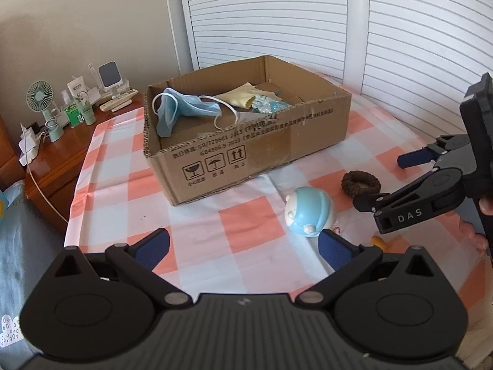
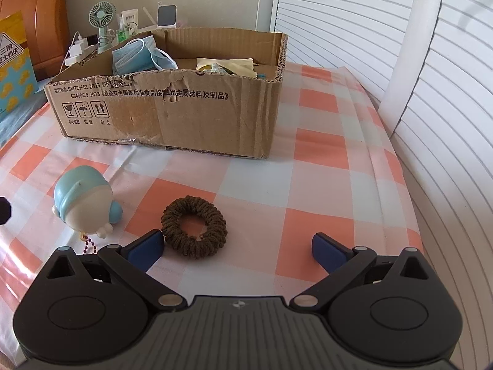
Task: Organize soft objects
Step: 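Move the left tool to the blue plush toy while the right tool approaches the orange item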
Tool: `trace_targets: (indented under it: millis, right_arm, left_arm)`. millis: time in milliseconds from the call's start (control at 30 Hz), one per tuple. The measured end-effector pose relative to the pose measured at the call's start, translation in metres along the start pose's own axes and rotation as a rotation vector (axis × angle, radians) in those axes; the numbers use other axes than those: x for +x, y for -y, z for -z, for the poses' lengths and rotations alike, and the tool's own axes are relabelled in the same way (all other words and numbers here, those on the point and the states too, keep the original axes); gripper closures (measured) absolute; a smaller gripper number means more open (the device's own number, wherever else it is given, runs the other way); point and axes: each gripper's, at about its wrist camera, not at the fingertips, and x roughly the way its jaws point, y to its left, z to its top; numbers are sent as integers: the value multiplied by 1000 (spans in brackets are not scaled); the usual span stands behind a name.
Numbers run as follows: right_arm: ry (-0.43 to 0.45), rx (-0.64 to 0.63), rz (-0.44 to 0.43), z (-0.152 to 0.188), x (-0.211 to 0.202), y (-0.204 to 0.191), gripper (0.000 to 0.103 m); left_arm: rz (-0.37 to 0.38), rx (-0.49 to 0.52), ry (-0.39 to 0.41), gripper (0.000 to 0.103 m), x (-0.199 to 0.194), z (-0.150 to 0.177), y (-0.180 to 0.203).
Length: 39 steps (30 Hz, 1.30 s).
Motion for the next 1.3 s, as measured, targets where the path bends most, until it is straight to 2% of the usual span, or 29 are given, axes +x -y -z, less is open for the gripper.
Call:
trace_targets:
  millis: [467, 567, 633, 700, 900, 967, 1000, 1033, 1133, 1300]
  right_arm:
    - [38, -11, -33, 15, -8, 14, 0]
    - [44, -11, -35, 16, -8, 15, 0]
    - [46, -12, -36, 17, -8, 15, 0]
    - [47, -14, -38, 17, -8, 15, 0]
    - [56, -15, -41, 19, -8, 16, 0]
    - [59, -15, -41, 19, -8, 16, 0]
    - [61, -16, -40, 19, -9, 16, 0]
    - [62, -16, -40, 20, -9, 16, 0]
    - [63, -14, -37, 20, -9, 16, 0]
    - [59, -8, -26, 19, -9, 14, 0]
  left_arm:
    - [75, 75, -20, 1, 29, -18, 31]
    - [77, 85, -19, 7, 36, -21, 38]
    - [77, 82, -26, 18, 41, -22, 41]
    - [88, 70, -38, 24, 45, -21, 41]
    - [110, 53, -49, 26, 54, -19, 43]
    - [114, 52, -52, 35, 57, -19, 43]
    - [120, 45, -58, 49, 58, -18, 42]
    - [133, 30, -65, 51, 59, -18, 41]
    - [141, -6, -57, 52, 57, -17, 34]
    - [90, -48, -47, 52, 47, -12, 13]
